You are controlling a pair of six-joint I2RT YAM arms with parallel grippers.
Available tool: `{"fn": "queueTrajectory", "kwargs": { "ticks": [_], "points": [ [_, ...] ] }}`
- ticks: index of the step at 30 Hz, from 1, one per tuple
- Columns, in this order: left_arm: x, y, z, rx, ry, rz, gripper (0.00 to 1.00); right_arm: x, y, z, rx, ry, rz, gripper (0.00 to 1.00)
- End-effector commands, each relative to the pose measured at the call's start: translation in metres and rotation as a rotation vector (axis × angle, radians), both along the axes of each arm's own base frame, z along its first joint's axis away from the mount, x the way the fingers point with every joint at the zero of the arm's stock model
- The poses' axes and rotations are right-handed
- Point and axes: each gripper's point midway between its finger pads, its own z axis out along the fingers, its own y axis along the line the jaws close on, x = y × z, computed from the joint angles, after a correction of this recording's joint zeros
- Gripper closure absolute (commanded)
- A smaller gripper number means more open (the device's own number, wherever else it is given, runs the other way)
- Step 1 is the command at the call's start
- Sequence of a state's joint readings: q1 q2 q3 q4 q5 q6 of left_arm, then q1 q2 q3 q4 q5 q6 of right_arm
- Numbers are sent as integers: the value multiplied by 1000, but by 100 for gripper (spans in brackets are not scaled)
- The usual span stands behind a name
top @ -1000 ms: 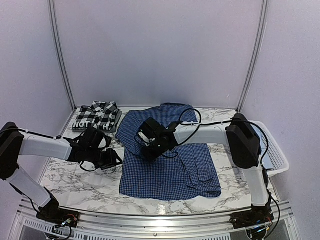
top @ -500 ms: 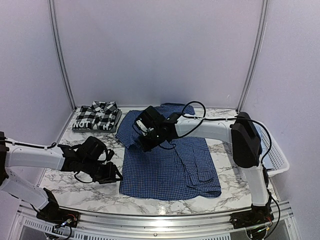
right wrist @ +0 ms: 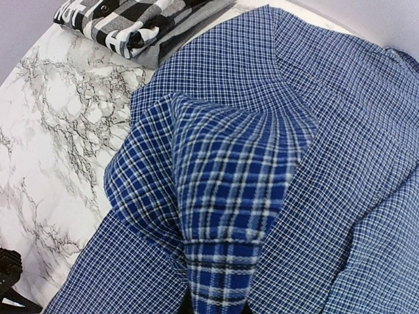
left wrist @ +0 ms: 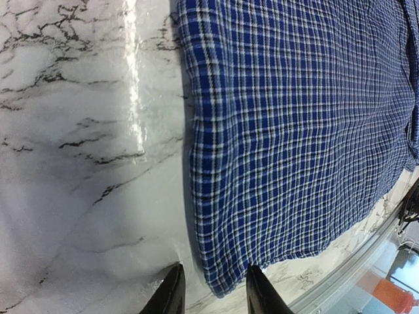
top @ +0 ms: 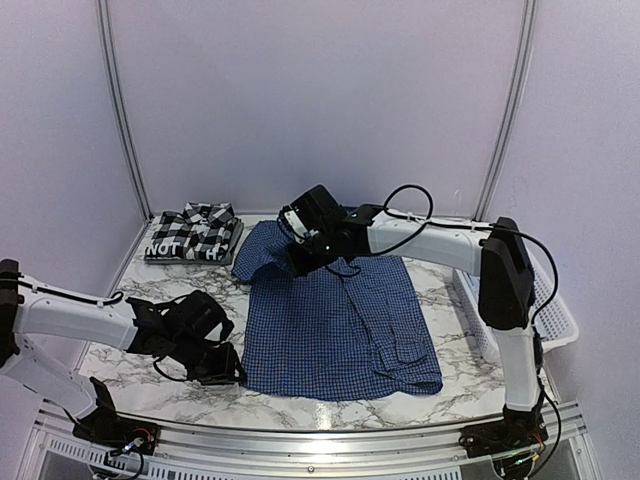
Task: Fold and stack the long sleeve shirts
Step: Pick up the shirt from the center of the board.
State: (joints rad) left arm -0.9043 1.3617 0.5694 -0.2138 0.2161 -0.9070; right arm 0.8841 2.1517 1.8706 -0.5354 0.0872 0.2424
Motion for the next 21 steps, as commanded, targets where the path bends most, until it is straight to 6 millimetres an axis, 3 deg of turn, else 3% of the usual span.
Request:
{"fn": "queueTrajectory", "kwargs": {
  "ticks": [1, 6, 13, 21],
  "points": [
    [3, -1, -1, 39, -3, 17, 69, 9, 5, 57, 92, -88, 3, 100],
    [5, -9, 1, 33, -10, 4, 76, 18, 1, 76, 99, -133, -15, 100],
    [12, -14, 8, 25, -41, 9, 100, 37, -11, 104, 102, -213, -54, 100],
    [28, -38, 40, -38, -131, -53, 100, 76, -44, 140, 80, -337, -138, 100]
  ]
}}
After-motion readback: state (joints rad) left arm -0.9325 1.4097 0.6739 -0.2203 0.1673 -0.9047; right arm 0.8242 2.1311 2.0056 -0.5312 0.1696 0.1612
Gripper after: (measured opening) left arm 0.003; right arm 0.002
